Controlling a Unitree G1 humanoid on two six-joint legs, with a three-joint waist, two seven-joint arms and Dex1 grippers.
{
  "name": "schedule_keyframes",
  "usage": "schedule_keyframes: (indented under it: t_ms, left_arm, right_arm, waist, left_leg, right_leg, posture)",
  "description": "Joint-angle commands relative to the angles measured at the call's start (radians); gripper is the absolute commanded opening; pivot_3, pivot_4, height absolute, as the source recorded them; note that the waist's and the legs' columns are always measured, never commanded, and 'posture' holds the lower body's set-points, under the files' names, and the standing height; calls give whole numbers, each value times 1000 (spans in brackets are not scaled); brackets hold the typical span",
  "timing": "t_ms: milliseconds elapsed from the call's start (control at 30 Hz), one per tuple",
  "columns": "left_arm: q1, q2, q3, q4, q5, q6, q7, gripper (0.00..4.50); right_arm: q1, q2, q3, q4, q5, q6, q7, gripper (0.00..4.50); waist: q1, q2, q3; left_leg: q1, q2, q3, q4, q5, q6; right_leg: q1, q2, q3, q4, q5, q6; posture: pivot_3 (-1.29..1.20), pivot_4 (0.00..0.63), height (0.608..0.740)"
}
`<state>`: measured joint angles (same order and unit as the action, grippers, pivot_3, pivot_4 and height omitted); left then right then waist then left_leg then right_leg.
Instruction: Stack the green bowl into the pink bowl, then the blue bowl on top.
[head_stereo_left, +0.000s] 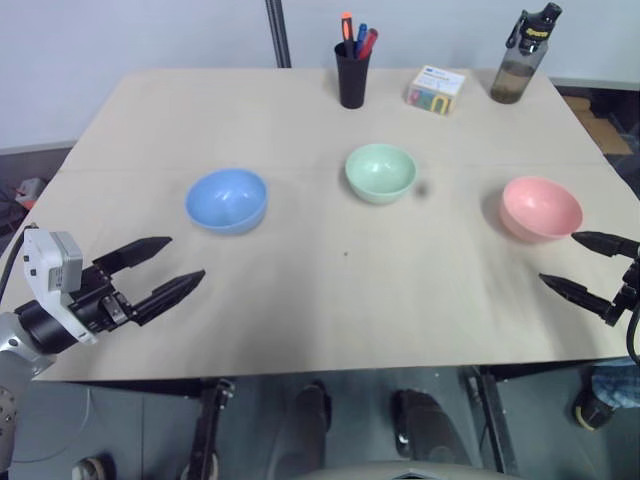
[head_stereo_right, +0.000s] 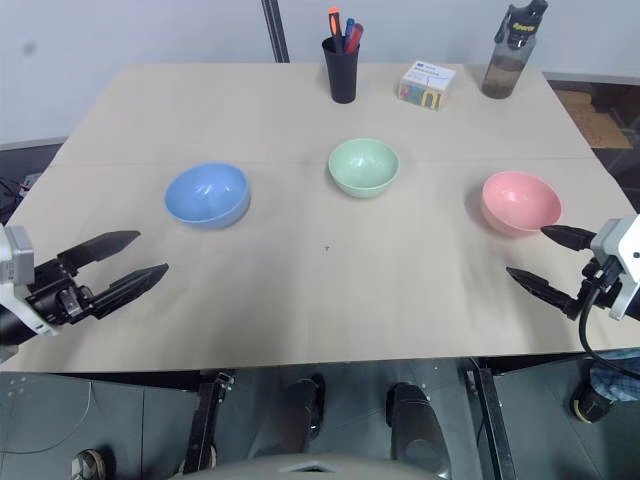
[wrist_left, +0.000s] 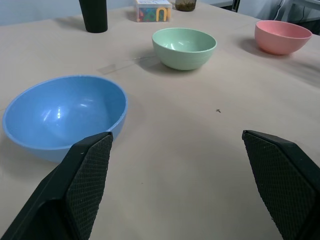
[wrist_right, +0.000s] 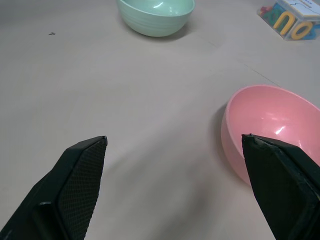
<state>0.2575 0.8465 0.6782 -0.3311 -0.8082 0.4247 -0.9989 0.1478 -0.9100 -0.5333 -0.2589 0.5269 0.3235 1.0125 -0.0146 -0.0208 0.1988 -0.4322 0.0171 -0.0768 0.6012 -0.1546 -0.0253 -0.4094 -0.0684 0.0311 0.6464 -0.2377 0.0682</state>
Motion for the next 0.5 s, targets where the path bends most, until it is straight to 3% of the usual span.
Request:
schedule_keyframes:
  t_ms: [33, 333, 500]
  left_arm:
    - [-26, 3, 14, -15, -12, -3, 2, 4387]
    - [-136, -65, -126, -118, -39, 10, 57, 4387]
    - [-255, -106, -276, -193, -80, 30, 60, 4387]
  right_arm:
    - [-46, -9, -4, -34, -1, 20, -43, 4500]
    - [-241, 22, 247, -37, -135, 109, -211, 4500]
    - [-465, 78, 426, 167, -295, 141, -327, 4500]
  waist:
    - [0, 0, 0]
    - [2, 0, 0]
    - [0, -1, 0]
  left_leg:
    - [0, 0, 0, 0, 0, 0]
    - [0, 0, 1, 0, 0, 0]
    - [0, 0, 1, 1, 0, 0]
  right_leg:
    - [0, 0, 0, 0, 0, 0]
    - [0, 0, 0, 0, 0, 0]
    - [0, 0, 0, 0, 1, 0]
  posture:
    - [0, 150, 740]
    - [0, 150, 740]
    - [0, 150, 740]
